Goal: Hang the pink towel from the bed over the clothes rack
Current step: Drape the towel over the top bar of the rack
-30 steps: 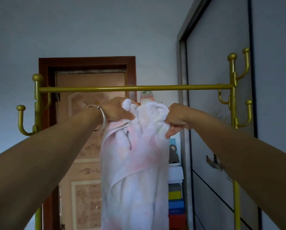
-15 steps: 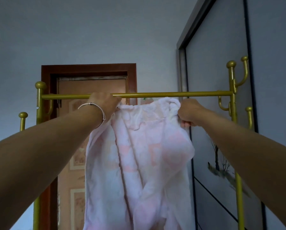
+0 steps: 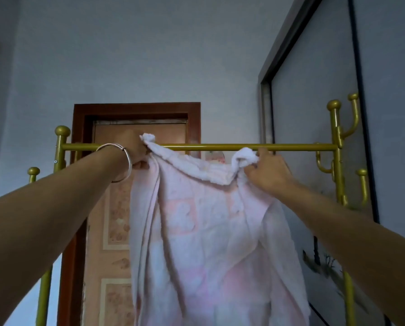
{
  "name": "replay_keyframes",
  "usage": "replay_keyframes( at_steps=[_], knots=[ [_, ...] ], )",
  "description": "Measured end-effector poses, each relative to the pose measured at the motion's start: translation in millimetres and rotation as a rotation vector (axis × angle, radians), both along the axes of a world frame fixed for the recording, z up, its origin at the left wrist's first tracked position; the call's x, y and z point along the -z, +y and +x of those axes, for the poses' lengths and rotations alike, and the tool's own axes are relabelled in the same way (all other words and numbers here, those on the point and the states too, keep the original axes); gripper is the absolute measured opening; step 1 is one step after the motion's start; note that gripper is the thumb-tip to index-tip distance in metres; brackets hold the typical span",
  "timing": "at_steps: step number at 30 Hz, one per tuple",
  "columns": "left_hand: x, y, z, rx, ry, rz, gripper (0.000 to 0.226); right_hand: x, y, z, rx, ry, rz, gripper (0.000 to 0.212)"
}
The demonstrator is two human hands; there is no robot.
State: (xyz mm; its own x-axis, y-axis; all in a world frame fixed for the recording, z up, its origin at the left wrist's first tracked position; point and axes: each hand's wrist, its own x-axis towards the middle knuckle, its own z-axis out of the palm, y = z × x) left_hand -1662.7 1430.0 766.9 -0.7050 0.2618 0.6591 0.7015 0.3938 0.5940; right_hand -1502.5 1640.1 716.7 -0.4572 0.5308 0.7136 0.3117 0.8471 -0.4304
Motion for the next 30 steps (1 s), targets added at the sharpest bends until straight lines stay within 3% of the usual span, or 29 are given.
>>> replay_keyframes(
  at_steps=[2, 5, 7, 9, 12, 15, 19, 21, 23, 25, 27, 28, 30],
  knots=[
    [-1.2, 1.4, -7.0, -0.123, 0.125, 0.110, 0.019, 5.8, 2.9, 0.3, -0.018, -0.018, 0.079, 0.048],
    [-1.9, 6.3, -0.5, -0.154, 0.221, 0.429, 0.028, 4.5, 13.4, -2.2, -0.051, -0.025, 0.244, 0.056],
    [-3.5, 14.3, 5.6, -0.100, 0.396, 0.453, 0.019, -4.2, 24.7, -7.2, 0.005, -0.032, 0.388, 0.067],
    [-5.1, 23.0, 5.1, -0.002, 0.537, 0.334, 0.030, -17.1, 31.1, -13.7, 0.101, -0.053, 0.494, 0.077],
    [-12.5, 39.2, -23.5, -0.085, 0.668, -0.077, 0.068, -36.2, 38.1, -30.4, 0.203, -0.079, 0.579, 0.082],
    [-28.3, 51.6, -61.0, -0.198, 0.982, -0.263, 0.060, -53.0, 54.8, -54.7, 0.321, -0.108, 0.640, 0.080],
    [-63.2, 61.3, -104.6, -0.263, 1.096, -0.421, 0.058, -80.6, 78.0, -83.2, 0.374, -0.057, 0.661, 0.077],
    [-83.5, 69.2, -126.4, -0.258, 1.120, -0.454, 0.067, -98.6, 88.3, -98.3, 0.379, -0.038, 0.617, 0.074],
    [-92.5, 80.1, -136.7, -0.199, 1.098, -0.495, 0.067, -112.7, 97.4, -111.6, 0.317, -0.157, 0.433, 0.068],
    [-92.3, 88.6, -142.5, -0.137, 0.765, -0.636, 0.061, -118.8, 103.9, -119.3, 0.239, -0.361, 0.208, 0.060],
    [-90.1, 98.2, -146.1, -0.119, 0.491, -0.727, 0.038, -116.4, 109.0, -120.0, 0.234, -0.383, 0.161, 0.059],
    [-89.5, 102.6, -149.0, -0.121, 0.487, -0.731, 0.028, -113.6, 111.6, -120.2, 0.240, -0.336, 0.194, 0.056],
    [-89.6, 103.4, -149.2, -0.127, 0.489, -0.672, 0.038, -108.0, 115.3, -118.8, 0.228, -0.228, 0.198, 0.052]
  ],
)
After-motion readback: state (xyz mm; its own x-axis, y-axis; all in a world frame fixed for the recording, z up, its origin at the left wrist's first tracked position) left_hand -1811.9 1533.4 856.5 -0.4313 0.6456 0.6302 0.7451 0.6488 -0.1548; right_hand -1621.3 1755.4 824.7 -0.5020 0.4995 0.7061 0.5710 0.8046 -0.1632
